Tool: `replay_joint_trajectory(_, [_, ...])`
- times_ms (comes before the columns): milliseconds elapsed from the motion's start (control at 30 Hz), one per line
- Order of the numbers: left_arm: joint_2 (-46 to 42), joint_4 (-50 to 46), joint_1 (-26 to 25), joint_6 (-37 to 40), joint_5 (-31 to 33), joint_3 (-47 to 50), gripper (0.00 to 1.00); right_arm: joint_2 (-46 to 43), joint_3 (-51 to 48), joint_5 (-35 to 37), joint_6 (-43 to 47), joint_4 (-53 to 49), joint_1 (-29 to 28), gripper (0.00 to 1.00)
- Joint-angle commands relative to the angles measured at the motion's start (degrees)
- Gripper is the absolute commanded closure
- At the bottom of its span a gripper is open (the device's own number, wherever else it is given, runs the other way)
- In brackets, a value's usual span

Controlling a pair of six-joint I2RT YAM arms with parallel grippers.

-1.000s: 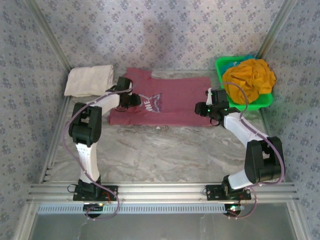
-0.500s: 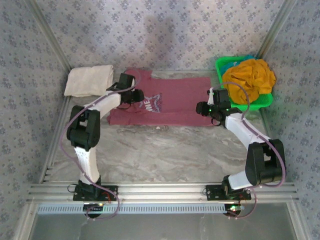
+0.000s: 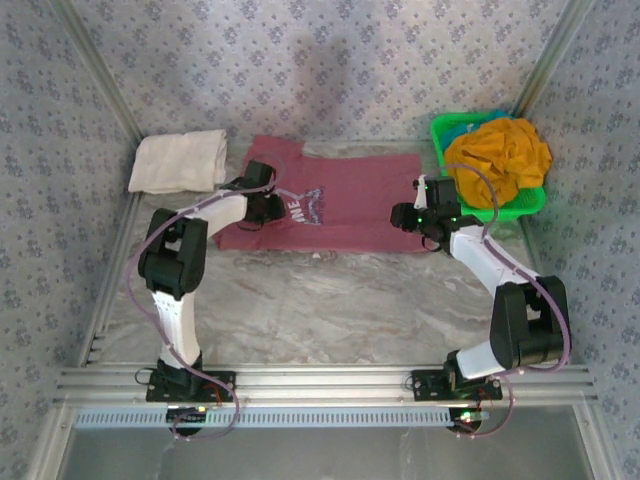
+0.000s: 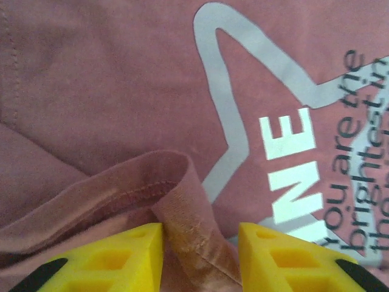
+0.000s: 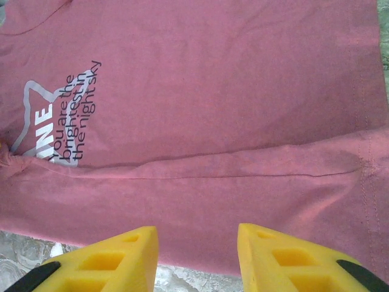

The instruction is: Fold and stack the t-shirts

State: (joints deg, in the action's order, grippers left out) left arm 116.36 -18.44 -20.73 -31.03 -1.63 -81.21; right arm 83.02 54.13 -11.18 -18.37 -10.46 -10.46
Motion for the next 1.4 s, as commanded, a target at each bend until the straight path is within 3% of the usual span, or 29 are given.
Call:
replay_joint_trajectory(0, [2.1,-2.2,0.2,0.8,1.3,-4.0,0.69,-0.2,-1.3,-0.4,0.3,0.0,0.6,0.59])
replay_joint_trajectory(133, [1.9,-2.9,-0.1,1.3,2.8,-5.0,0.89,-1.1,-1.5,-0.5,0.3,-0.3,1.0,0.59])
replay_joint_trajectory(500, [6.3,-9.4,-2.9,9.2,6.9,-15.3,0.96,-1.6,-2.3,-0.6,-0.2,0.6,1.4,0.58])
replay_joint_trajectory(633, [12.0,-16.1,-5.0,15.9,9.9,-25.2,0.91,-1.4,-2.3,-0.8,-0.2,0.4,1.4,0.58])
replay_joint_trajectory(767, [16.0,-22.2,-7.1,22.7,14.7,-33.3,0.67,-1.3,-2.2,-0.8,-0.1,0.1,1.4,0.57])
replay_joint_trajectory(833, [15.2,-22.3,-7.7,23.9,17.4,-33.4,0.62,-1.2,-2.0,-0.8,-0.1,-0.1,1.4,0.57])
replay_joint_trajectory(967, [5.8,-15.9,-7.3,21.2,18.7,-23.4,0.52,-1.1,-1.8,-1.0,-0.2,-0.3,1.4,0.57])
replay_joint_trajectory(1067, [-5.7,-7.2,-5.6,16.8,16.2,-9.7,0.48,-1.2,-1.2,-0.8,0.0,-1.3,1.3,0.57])
replay_joint_trajectory(1233, [-20.7,1.6,1.9,5.7,5.3,12.5,0.5,-0.9,-0.7,-0.4,0.4,-4.8,1.0,0.57])
replay_joint_trajectory(1367, [-27.1,2.6,6.0,3.9,0.9,24.3,0.58,-0.2,-1.7,0.0,-0.7,-8.0,0.1,0.63])
